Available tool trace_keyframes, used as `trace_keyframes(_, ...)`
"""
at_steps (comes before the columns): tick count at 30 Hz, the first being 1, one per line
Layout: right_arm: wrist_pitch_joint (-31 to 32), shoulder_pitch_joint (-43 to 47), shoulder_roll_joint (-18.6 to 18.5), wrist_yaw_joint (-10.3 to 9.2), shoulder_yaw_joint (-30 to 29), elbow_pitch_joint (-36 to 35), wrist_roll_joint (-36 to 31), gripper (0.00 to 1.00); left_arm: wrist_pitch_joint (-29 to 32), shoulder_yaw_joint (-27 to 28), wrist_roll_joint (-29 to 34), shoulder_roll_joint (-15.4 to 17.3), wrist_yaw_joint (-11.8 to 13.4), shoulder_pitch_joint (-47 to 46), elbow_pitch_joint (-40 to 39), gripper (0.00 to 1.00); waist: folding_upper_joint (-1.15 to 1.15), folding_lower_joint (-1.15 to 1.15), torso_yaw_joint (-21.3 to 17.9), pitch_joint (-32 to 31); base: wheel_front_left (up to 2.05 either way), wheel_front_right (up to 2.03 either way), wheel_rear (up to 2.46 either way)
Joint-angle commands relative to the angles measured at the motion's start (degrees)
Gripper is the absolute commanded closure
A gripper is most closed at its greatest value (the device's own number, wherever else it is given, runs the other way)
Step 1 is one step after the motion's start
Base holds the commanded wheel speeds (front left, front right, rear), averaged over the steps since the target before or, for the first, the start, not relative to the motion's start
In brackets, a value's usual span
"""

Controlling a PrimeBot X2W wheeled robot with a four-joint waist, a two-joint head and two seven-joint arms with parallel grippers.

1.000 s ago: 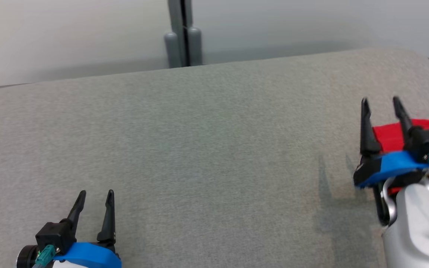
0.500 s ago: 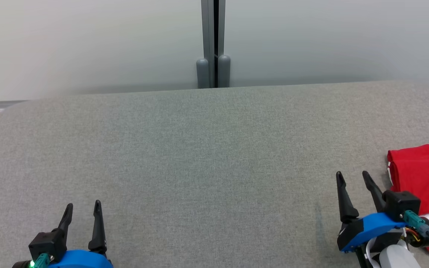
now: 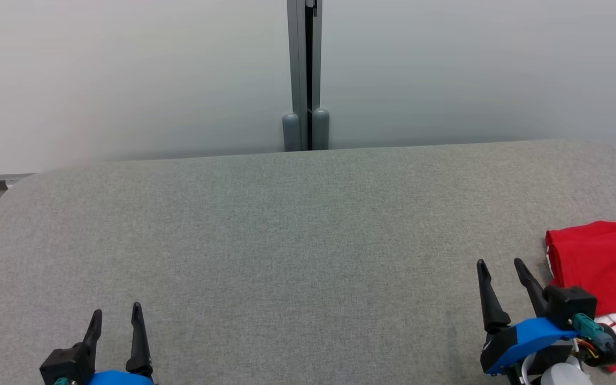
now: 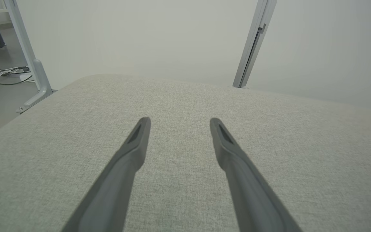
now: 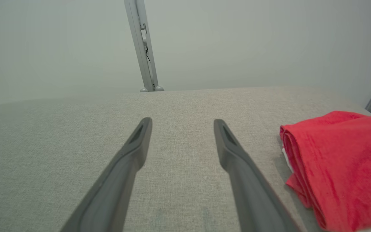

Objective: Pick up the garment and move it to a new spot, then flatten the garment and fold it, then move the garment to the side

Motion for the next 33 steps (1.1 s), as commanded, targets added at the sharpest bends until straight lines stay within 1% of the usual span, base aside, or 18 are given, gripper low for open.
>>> trace_keyframes(1, -0.27, 0.16, -0.25, 0.0, 0.23, -0.24, 0.47, 0.0, -0.11, 0.13, -0.49, -0.06, -0.03, 0.18, -0.42, 0.0, 0.01, 0.0, -0.12, -0.2, 0.0, 0.0, 0.0)
trace_keyframes(4, -0.27, -0.19, -0.25, 0.0, 0.6, -0.69, 1.03, 0.0, -0.1, -0.97, -1.6, -0.24, -0.05, 0.39, -0.84, 0.0, 0.01, 0.0, -0.15, -0.4, 0.0, 0.0, 0.0)
trace_keyframes(5, 0.0, -0.08, 0.01, 0.0, 0.59, -0.43, 0.63, 1.0, 0.02, -0.91, -1.77, -0.22, 0.0, 0.17, -0.53, 1.0, 0.0, 0.0, -0.13, -0.42, 0.0, 0.0, 0.0)
trace_keyframes(9, 0.37, 1.19, 0.41, 0.0, 0.55, 1.48, 0.59, 1.0, 0.4, -1.12, -1.82, -0.81, 0.0, 1.31, 1.37, 1.0, 0.0, 0.0, -0.12, -0.43, 0.0, 0.0, 0.0)
trace_keyframes(13, 2.18, 0.72, 0.37, 0.0, -0.42, 1.17, 5.15, 1.0, 2.08, -0.48, -6.22, -0.8, 0.0, 0.45, 1.09, 1.0, 0.0, 0.0, -0.09, -0.39, 0.0, 0.0, 0.0)
trace_keyframes(24, 4.75, 1.76, 0.28, 0.0, -0.49, -2.0, 17.61, 1.0, 4.78, -0.68, -17.98, -0.78, -0.01, -0.15, -1.41, 1.0, 0.0, 0.0, -0.01, -0.25, 0.0, 0.0, 0.0)
trace_keyframes(31, 6.32, 2.21, 0.23, 0.0, -0.71, -3.64, 24.64, 1.0, 6.4, -0.68, -24.66, -0.76, -0.01, -0.63, -2.72, 1.0, 0.0, 0.0, 0.05, -0.17, 0.0, 0.0, 0.0)
trace_keyframes(33, 6.55, 2.26, 0.22, 0.0, -0.75, -3.86, 25.59, 1.0, 6.62, -0.67, -25.58, -0.76, -0.01, -0.7, -2.89, 1.0, 0.0, 0.0, 0.05, -0.16, 0.0, 0.0, 0.0)
